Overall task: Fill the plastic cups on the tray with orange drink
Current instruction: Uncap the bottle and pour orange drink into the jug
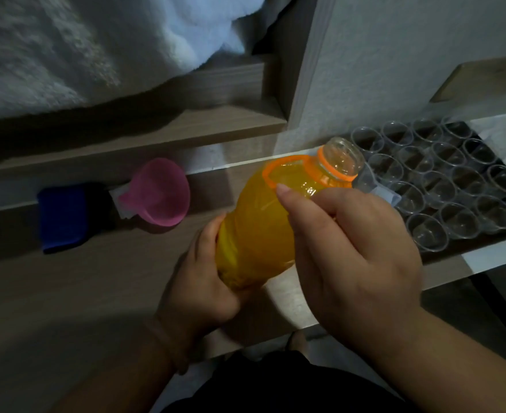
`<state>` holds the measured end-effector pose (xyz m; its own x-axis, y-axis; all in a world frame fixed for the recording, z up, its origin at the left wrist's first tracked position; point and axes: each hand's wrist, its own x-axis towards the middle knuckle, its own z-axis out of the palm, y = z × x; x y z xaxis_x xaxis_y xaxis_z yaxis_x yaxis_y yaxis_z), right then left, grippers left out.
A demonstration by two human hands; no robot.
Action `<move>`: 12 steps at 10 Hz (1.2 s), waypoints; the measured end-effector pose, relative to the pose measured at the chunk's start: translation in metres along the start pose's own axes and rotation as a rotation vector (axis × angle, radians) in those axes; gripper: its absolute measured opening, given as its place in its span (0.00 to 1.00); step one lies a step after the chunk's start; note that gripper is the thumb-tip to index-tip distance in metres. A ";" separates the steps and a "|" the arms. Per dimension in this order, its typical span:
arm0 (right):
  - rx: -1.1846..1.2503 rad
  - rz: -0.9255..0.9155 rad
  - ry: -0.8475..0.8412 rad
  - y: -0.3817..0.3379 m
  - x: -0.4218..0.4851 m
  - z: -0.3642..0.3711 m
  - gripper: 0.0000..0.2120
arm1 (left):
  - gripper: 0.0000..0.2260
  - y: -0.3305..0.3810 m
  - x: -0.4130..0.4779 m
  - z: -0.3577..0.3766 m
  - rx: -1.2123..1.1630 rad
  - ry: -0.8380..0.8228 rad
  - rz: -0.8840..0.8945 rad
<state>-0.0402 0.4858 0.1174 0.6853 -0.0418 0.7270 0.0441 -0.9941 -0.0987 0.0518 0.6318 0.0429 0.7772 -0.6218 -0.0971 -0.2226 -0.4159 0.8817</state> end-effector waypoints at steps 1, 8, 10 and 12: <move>-0.024 0.051 -0.016 0.001 0.002 0.004 0.14 | 0.41 -0.008 0.001 -0.008 0.085 0.018 0.046; -0.061 0.223 -0.143 0.012 0.015 0.021 0.21 | 0.47 0.021 0.009 -0.060 0.537 -0.086 0.140; -0.066 0.243 -0.156 0.011 0.016 0.023 0.22 | 0.47 0.028 0.010 -0.065 0.588 -0.137 0.139; -0.037 0.268 -0.184 0.010 0.016 0.028 0.24 | 0.46 0.030 0.011 -0.073 0.633 -0.155 0.131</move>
<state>-0.0083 0.4775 0.1093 0.7889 -0.2870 0.5433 -0.1797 -0.9533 -0.2427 0.0967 0.6610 0.1018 0.6371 -0.7623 -0.1140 -0.6491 -0.6103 0.4541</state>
